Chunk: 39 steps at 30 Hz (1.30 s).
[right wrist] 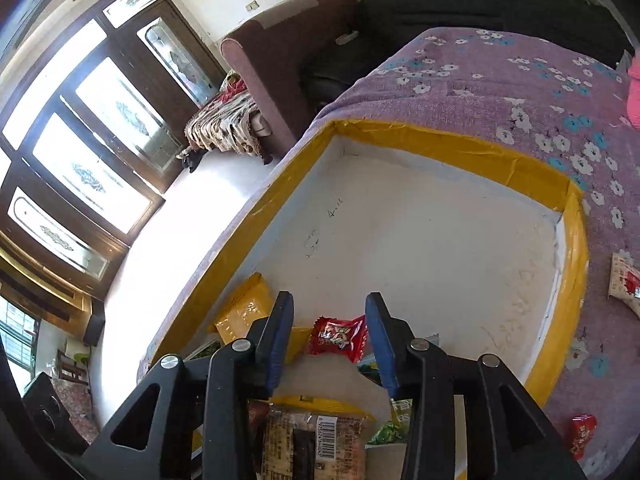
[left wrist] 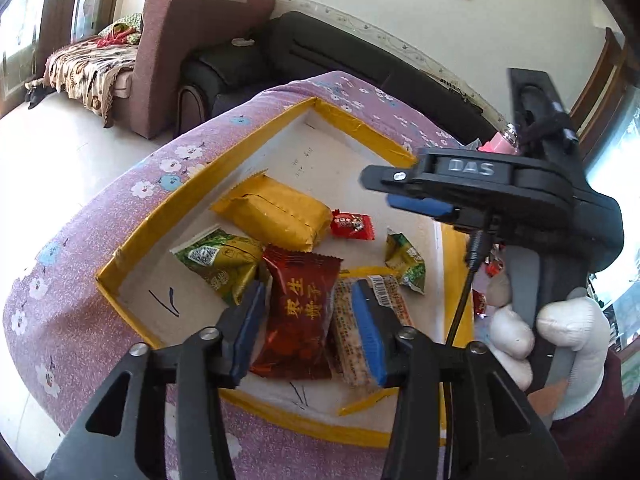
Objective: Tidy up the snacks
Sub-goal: 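Carry both red candies to the tray and open both tools to release, then move the right tool back to the table toward a red candy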
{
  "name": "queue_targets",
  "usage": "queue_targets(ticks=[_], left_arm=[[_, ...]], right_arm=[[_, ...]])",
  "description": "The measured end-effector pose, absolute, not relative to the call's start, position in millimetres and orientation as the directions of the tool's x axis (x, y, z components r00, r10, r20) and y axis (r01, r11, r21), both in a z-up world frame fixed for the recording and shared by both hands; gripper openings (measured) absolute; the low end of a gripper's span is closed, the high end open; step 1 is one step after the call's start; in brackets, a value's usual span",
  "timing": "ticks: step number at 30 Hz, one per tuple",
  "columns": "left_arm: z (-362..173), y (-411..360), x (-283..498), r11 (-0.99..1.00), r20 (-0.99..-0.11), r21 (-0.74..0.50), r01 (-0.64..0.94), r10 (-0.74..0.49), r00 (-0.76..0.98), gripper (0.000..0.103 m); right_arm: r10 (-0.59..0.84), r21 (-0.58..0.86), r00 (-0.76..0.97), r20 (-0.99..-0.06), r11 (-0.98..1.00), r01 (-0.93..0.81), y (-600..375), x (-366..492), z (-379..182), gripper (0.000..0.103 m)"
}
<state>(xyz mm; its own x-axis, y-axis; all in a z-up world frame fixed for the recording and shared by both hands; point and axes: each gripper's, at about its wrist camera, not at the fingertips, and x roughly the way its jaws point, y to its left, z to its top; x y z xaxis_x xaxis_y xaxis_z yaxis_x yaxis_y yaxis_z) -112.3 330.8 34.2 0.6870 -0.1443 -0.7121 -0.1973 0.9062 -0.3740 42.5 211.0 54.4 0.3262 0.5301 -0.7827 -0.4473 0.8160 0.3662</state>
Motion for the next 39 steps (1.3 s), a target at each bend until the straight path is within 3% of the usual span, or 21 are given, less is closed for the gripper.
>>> queue_targets(ticks=[6,8,11,22,28,33,35,39], left_arm=[[56.5,316.1,-134.3,0.902,-0.638,-0.407,-0.144,-0.167,0.752,0.053],[64.0,309.6,-140.4,0.902,-0.616,-0.410,-0.133,-0.166,0.770,0.060],[72.1,295.1,-147.3,0.912,-0.614,-0.393,-0.112,-0.170,0.771,0.060],[71.0,224.1,-137.9,0.920,-0.693,-0.381,-0.094,-0.217,0.687,0.062],[87.4,216.0,-145.4,0.935,-0.691,-0.334,-0.117,-0.158,0.705,0.062],[99.5,219.3,-152.3,0.931,-0.663,-0.338,-0.135,-0.134,0.737,0.063],[103.2,219.9,-151.6,0.929,-0.660,-0.339,-0.151,-0.120,0.741,0.073],[103.0,216.1,-147.8,0.920,-0.646,-0.371,-0.125,-0.159,0.747,0.073]], right_arm=[[0.532,0.328,0.416,-0.738,0.821,-0.468,171.7,10.5,78.9,0.046],[0.541,0.313,0.464,-0.702,0.819,-0.481,153.6,-6.4,87.4,0.052],[0.552,0.312,0.526,-0.647,0.821,-0.478,129.2,-27.9,94.8,0.059],[0.532,0.301,0.606,-0.591,0.843,-0.447,43.5,-46.3,103.6,0.062],[0.481,0.295,0.627,-0.613,0.876,-0.383,-0.7,-24.1,103.9,0.062],[0.469,0.303,0.779,-0.416,0.879,-0.367,-50.8,-12.2,214.7,0.062],[0.446,0.292,0.832,-0.329,0.886,-0.360,-75.1,-16.7,260.9,0.075],[0.393,0.241,0.880,-0.268,0.911,-0.334,-105.1,-32.8,285.7,0.084]])
